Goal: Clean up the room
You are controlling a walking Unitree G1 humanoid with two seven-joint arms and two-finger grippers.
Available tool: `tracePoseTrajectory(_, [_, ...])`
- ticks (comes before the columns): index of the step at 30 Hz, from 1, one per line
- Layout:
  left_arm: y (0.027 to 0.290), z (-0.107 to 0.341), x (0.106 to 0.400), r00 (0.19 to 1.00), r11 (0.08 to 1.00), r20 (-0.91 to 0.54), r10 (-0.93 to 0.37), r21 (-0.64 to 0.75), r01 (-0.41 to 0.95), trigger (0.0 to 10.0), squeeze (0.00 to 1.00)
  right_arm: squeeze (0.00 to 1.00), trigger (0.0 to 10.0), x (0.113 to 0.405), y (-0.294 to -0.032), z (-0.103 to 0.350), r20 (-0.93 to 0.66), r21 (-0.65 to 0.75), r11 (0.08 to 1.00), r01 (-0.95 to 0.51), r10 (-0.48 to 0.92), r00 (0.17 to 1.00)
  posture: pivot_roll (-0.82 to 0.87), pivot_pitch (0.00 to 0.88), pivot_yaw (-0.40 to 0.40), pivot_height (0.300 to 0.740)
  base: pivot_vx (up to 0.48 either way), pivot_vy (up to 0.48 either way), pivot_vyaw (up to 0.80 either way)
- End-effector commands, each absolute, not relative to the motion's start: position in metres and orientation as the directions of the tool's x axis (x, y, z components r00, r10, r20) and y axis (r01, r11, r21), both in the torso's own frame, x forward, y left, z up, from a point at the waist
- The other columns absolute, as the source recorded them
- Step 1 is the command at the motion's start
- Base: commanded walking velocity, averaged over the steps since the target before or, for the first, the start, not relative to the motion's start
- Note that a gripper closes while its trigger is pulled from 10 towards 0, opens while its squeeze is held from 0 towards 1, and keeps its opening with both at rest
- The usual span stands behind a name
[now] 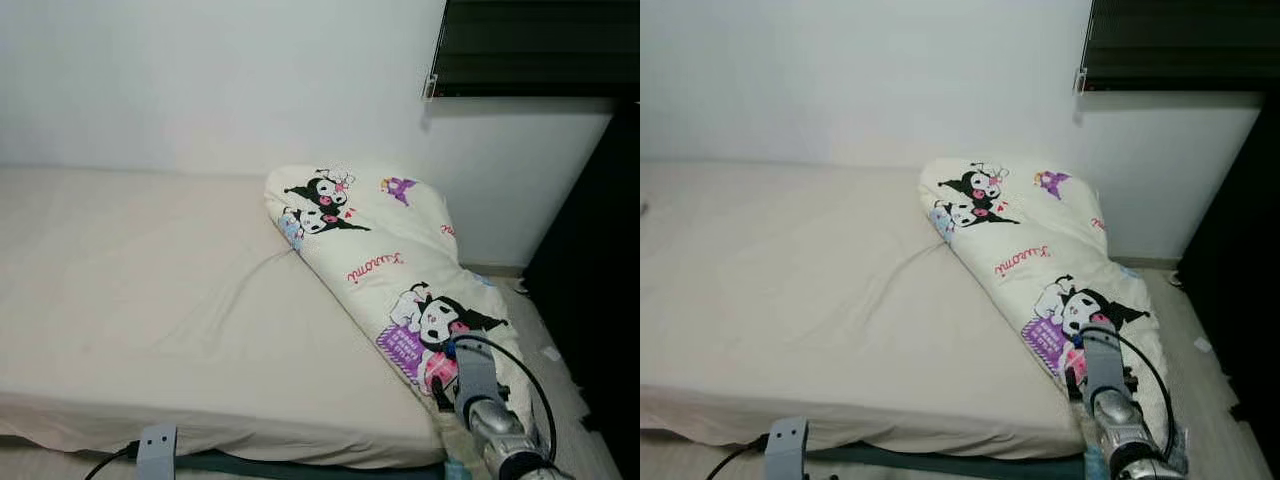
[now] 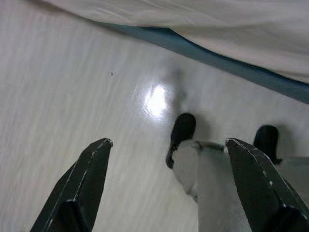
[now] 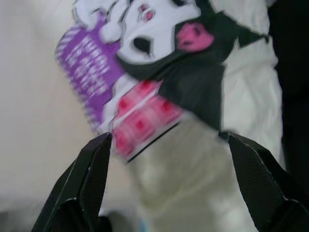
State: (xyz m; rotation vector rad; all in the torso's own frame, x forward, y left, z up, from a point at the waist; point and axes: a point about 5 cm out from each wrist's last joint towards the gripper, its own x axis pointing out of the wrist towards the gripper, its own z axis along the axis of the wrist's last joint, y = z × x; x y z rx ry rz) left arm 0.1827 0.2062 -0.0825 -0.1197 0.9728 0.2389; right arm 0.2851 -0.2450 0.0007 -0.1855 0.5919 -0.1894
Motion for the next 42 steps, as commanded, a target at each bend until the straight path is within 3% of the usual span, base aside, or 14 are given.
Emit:
tracePoseTrajectory(1, [0.207, -0.08, 0.186, 0.553, 0.964, -0.82, 0.149, -0.003, -0.264, 10.0, 0.0, 0.0, 10.0, 0.288, -0.248, 0.005, -0.512, -0.223, 0.964, 0.148, -0.245, 0.823, -0.14, 0.018, 0.047, 0.74, 0.0, 0.0, 0.0])
tracePoseTrajectory(7, [0.206, -0.08, 0.188, 0.563, 0.966, -0.815, 0.137, -0.017, -0.259, 10.0, 0.0, 0.0, 10.0, 0.292, -0.254, 0.011, -0.491, -0.227, 0.956, 0.187, -0.278, 0.826, -0.14, 0.015, 0.048, 0.74, 0.0, 0.0, 0.0])
tracePoseTrajectory(24, [0.208, -0.075, 0.196, 0.598, 0.96, -0.787, 0.152, -0.025, -0.277, 10.0, 0.0, 0.0, 10.0, 0.3, -0.288, 0.039, -0.391, -0.252, 0.915, 0.315, -0.394, 0.832, -0.15, 0.02, 0.044, 0.68, 0.0, 0.0, 0.0])
tracePoseTrajectory(28, [0.215, -0.066, 0.209, 0.64, 0.954, -0.747, 0.183, -0.023, -0.299, 10.0, 0.0, 0.0, 10.0, 0.305, -0.3, 0.053, -0.343, -0.224, 0.908, 0.354, -0.413, 0.844, -0.15, 0.022, 0.046, 0.665, 0.0, 0.0, 0.0])
tracePoseTrajectory(36, [0.244, -0.021, 0.259, 0.798, 0.942, -0.551, 0.246, -0.058, -0.331, 10.0, 0.0, 0.0, 10.0, 0.306, -0.331, 0.08, -0.258, -0.193, 0.875, 0.445, -0.482, 0.837, -0.14, 0.03, 0.049, 0.625, 0.0, 0.0, 0.0])
tracePoseTrajectory(42, [0.266, 0.005, 0.277, 0.838, 0.924, -0.446, 0.314, -0.06, -0.378, 10.0, 0.0, 0.0, 10.0, 0.304, -0.346, 0.092, -0.217, -0.145, 0.863, 0.484, -0.505, 0.835, -0.13, 0.037, 0.053, 0.605, 0.0, 0.0, 0.0])
